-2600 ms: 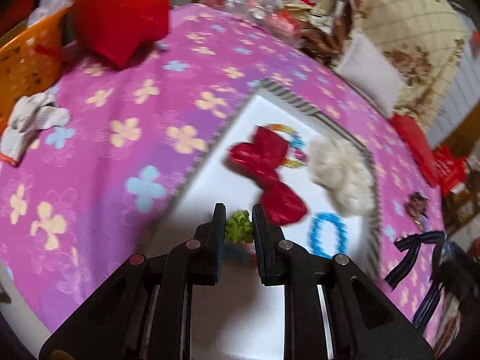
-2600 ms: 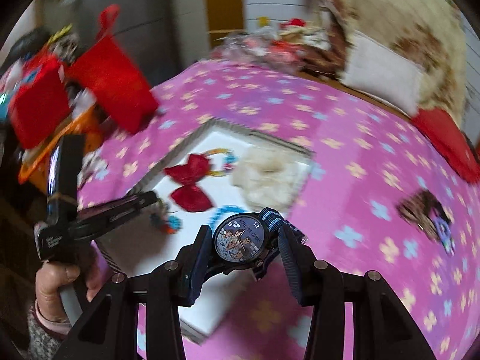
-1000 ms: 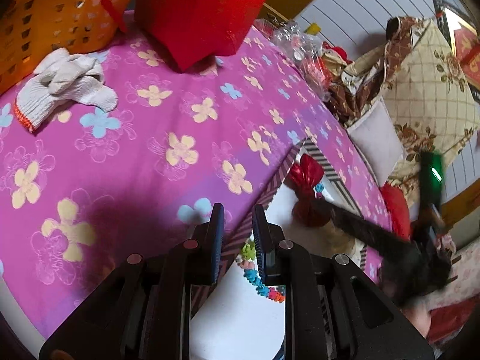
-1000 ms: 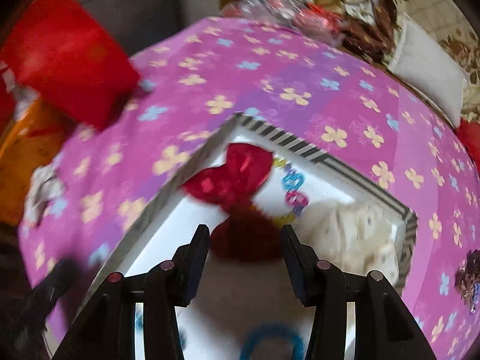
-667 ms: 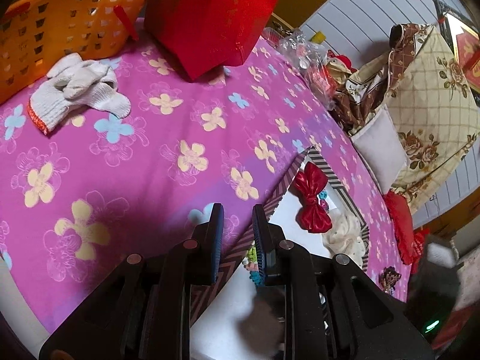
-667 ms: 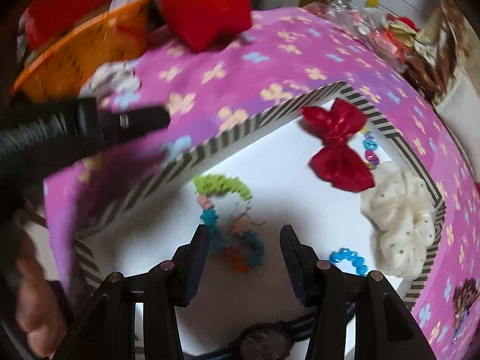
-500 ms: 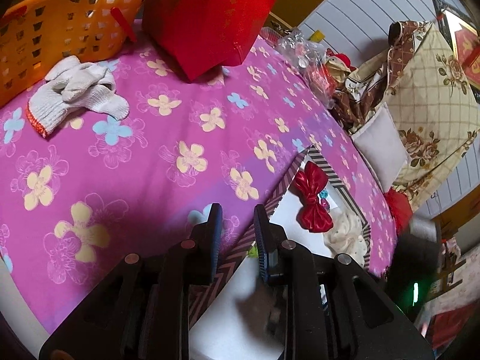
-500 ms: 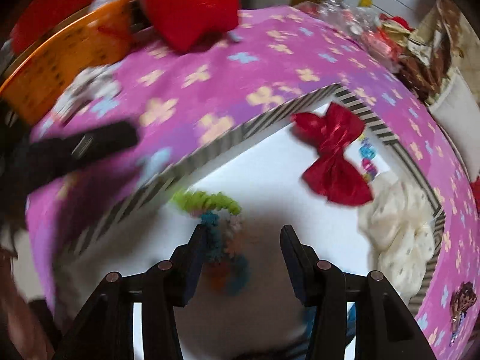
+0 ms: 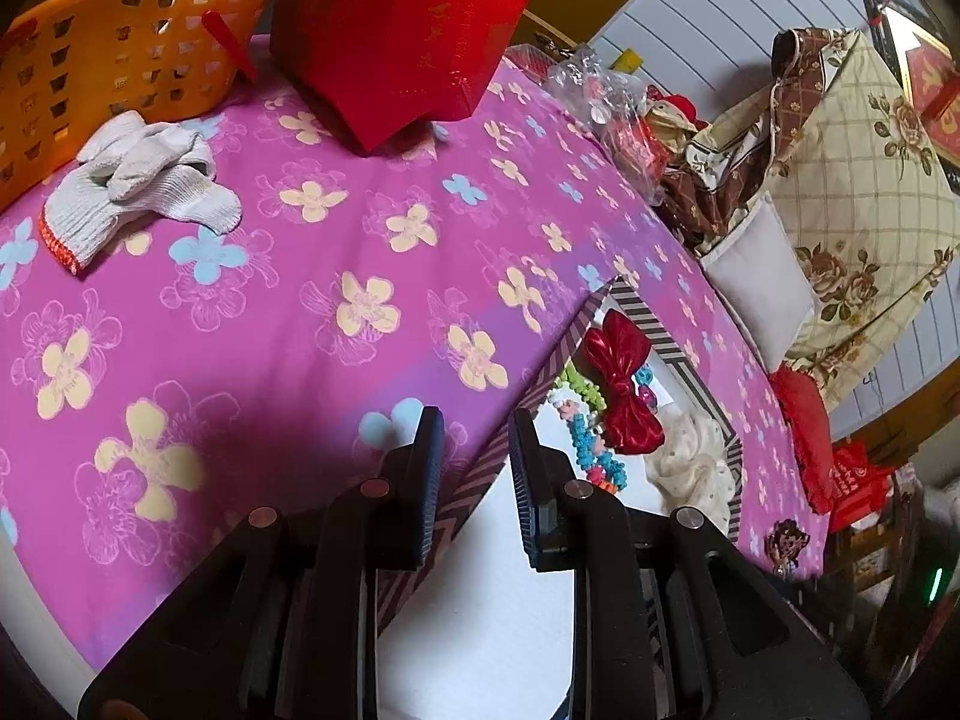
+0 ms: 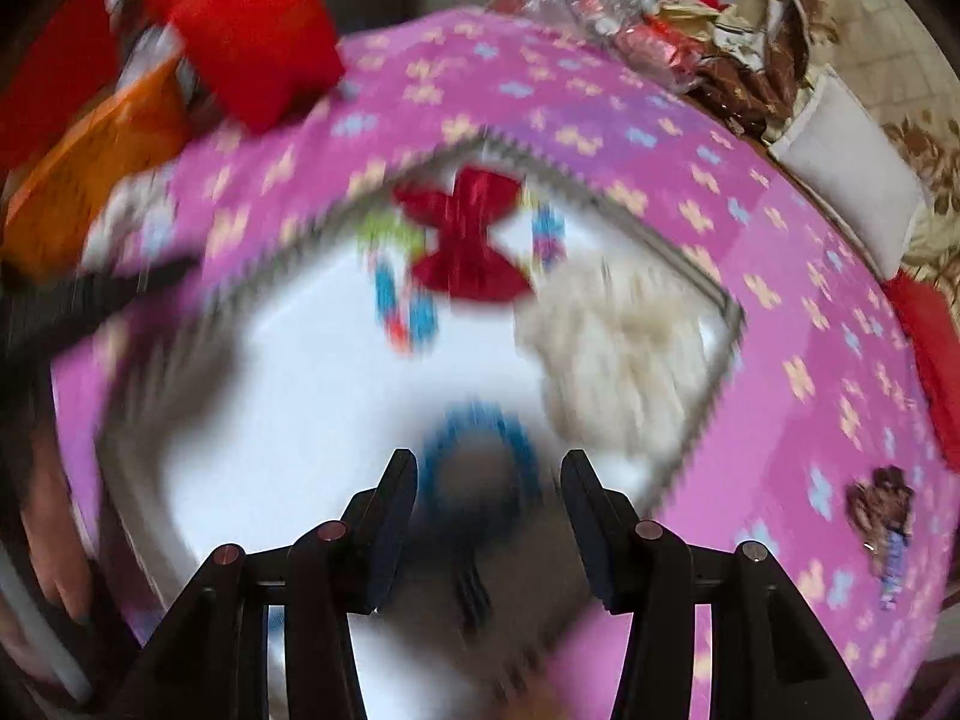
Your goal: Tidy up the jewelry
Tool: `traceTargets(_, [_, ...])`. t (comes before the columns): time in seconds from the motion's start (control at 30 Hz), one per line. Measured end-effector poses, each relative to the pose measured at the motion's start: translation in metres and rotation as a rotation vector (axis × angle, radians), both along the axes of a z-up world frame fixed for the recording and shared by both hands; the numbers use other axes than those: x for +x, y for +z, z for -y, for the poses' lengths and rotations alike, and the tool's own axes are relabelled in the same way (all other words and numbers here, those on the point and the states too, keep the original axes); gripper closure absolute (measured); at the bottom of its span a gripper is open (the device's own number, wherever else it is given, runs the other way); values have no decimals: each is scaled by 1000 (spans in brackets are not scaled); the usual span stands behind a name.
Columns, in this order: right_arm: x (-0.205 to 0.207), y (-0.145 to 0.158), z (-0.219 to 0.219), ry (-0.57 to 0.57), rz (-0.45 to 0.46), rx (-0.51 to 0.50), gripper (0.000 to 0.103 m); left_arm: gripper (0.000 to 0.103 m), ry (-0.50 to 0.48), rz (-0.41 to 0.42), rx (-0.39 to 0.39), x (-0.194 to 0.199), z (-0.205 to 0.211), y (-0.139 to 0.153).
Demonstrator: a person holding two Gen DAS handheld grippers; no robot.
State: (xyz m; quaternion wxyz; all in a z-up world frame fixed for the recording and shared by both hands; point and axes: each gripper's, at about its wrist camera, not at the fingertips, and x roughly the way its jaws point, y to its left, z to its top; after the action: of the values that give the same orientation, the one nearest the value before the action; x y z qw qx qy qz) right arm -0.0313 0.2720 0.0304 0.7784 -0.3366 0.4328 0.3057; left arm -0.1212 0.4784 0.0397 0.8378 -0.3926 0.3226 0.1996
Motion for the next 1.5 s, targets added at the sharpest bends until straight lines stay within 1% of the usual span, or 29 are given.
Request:
traceTargets(0.1, [-17, -13, 13, 55, 43, -89, 56, 79, -7, 0, 7, 1, 3, 1])
traceTargets(0.17, [-27, -21, 15, 90, 55, -119, 55, 79, -9, -2, 9, 2, 4, 1])
traceTargets(0.27, [-40, -35, 6, 139, 46, -160, 56, 79, -6, -9, 7, 4, 4, 0])
traceTargets(0.3, [-41, -38, 1, 147, 60, -173, 56, 79, -5, -7, 1, 3, 3, -1])
traceTargets(0.33, [-43, -38, -3, 161, 80, -171, 56, 79, -4, -7, -5, 3, 2, -1])
traceTargets(0.4, [-42, -37, -9, 162, 62, -158, 56, 78, -3, -6, -15, 2, 1, -2])
traceTargets(0.53, [-28, -35, -21, 129, 4, -97, 56, 78, -2, -1, -29, 1, -1, -3])
traceTargets(0.73, [-7, -34, -53, 80, -31, -28, 55, 77, -6, -3, -27, 1, -2, -3])
traceTargets(0.8, [-1, -33, -58, 65, -27, -14, 55, 77, -6, -4, -28, 1, -3, -3])
traceTargets(0.87, [0, -27, -54, 49, -35, 17, 55, 77, -8, -7, -19, 1, -3, -3])
traceTargets(0.97, [-7, -7, -29, 17, -26, 93, 55, 77, -18, -18, -12, 3, -1, -5])
traceTargets(1.03, [-15, 7, 1, -21, 6, 136, 52, 77, -21, -26, -10, 5, 0, -6])
traceTargets(1.1, [-23, 15, 34, -70, 31, 156, 42, 77, -26, -33, 0, 6, 4, -5])
traceTargets(1.13, [-27, 18, 51, -96, 41, 161, 41, 77, -34, -33, 7, 7, 7, -4])
traceTargets(1.23, [-39, 19, 121, -196, 75, 157, 41, 75, -58, -31, 39, 7, 17, -2])
traceTargets(1.3, [-42, 16, 161, -263, 75, 150, 41, 71, -70, -30, 59, 6, 26, -1])
traceTargets(1.33, [-45, 14, 187, -310, 62, 155, 41, 69, -66, -32, 81, 4, 30, 1])
traceTargets(1.37, [-46, 13, 207, -344, 53, 165, 41, 67, -61, -33, 120, 1, 38, 5])
traceTargets(1.4, [-47, 13, 226, -377, 49, 176, 41, 67, -62, -35, 149, -1, 45, 9])
traceTargets(1.47, [-52, 13, 268, -449, 62, 194, 41, 67, -76, -51, 182, -4, 63, 15])
traceTargets(1.5, [-53, 13, 286, -477, 72, 201, 41, 67, -99, -60, 187, -5, 76, 18])
